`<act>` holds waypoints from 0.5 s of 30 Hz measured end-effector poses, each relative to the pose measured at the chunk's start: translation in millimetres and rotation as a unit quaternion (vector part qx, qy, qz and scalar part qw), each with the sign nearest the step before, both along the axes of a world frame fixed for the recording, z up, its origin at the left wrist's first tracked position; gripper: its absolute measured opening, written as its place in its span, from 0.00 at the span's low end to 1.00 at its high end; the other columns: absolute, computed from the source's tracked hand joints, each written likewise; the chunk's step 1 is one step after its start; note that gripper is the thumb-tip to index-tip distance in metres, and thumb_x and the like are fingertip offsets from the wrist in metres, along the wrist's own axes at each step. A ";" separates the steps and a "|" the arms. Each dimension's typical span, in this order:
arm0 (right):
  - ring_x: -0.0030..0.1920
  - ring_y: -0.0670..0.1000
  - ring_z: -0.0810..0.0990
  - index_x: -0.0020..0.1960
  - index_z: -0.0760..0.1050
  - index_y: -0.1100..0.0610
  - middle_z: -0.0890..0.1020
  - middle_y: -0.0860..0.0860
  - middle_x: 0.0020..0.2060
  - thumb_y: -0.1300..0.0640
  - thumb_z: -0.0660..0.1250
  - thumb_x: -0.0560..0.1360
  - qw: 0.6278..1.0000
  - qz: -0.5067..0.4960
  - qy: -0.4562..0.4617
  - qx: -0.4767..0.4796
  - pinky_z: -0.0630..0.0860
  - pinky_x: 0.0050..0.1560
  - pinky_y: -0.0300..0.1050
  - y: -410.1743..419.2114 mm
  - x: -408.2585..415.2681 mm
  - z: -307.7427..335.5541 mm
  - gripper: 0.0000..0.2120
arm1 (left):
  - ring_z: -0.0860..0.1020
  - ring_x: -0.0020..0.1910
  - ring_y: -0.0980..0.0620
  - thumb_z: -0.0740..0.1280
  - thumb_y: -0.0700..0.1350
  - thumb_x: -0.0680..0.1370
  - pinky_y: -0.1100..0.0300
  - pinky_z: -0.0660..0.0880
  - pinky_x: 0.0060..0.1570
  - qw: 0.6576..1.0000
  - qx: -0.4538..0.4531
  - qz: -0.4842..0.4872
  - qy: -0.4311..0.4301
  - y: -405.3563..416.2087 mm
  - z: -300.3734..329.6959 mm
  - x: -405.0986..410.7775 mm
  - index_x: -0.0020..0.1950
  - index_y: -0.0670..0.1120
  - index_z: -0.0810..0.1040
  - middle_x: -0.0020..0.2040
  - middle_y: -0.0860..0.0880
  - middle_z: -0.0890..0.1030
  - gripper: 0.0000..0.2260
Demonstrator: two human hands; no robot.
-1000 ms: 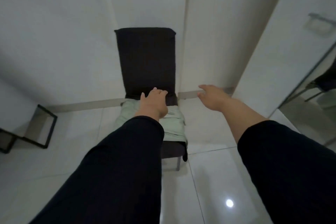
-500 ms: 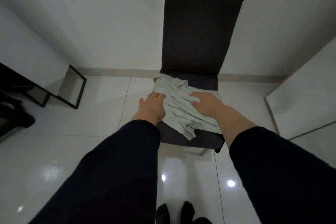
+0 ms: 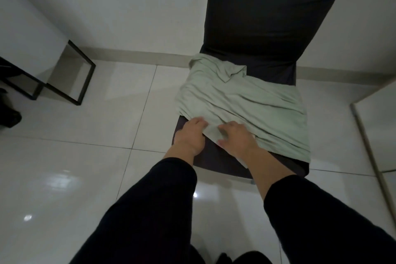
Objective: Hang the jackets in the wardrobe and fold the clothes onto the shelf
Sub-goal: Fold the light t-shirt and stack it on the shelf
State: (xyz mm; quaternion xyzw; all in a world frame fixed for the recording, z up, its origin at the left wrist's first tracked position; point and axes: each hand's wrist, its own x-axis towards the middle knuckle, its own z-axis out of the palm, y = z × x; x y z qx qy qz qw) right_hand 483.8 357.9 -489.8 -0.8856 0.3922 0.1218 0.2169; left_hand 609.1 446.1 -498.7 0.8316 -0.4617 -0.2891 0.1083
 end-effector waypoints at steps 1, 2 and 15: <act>0.67 0.54 0.67 0.70 0.68 0.50 0.69 0.50 0.67 0.46 0.68 0.74 1.000 0.004 0.004 -0.030 0.69 0.65 0.50 1.5 -1.1 -10.3 0.26 | 0.61 0.73 0.51 0.64 0.40 0.77 0.49 0.67 0.67 1.000 -0.015 0.007 -0.009 -0.7 -10.1 0.3 0.71 0.53 0.67 0.75 0.55 0.61 0.23; 0.67 0.53 0.67 0.69 0.69 0.49 0.68 0.49 0.67 0.44 0.69 0.72 0.998 0.002 -0.001 -0.061 0.69 0.64 0.50 2.6 -2.1 -17.7 0.27 | 0.62 0.71 0.52 0.65 0.41 0.77 0.51 0.70 0.64 0.999 -0.035 0.019 -0.027 -1.2 -17.6 0.5 0.70 0.55 0.68 0.74 0.56 0.62 0.22; 0.48 0.56 0.79 0.49 0.80 0.59 0.82 0.56 0.47 0.59 0.57 0.81 0.986 -0.080 -0.144 0.010 0.69 0.43 0.43 -15.5 -2.7 46.0 0.13 | 0.72 0.59 0.49 0.53 0.47 0.82 0.46 0.58 0.67 0.984 -0.096 0.031 -0.146 -12.5 51.6 -7.4 0.55 0.51 0.71 0.53 0.52 0.79 0.08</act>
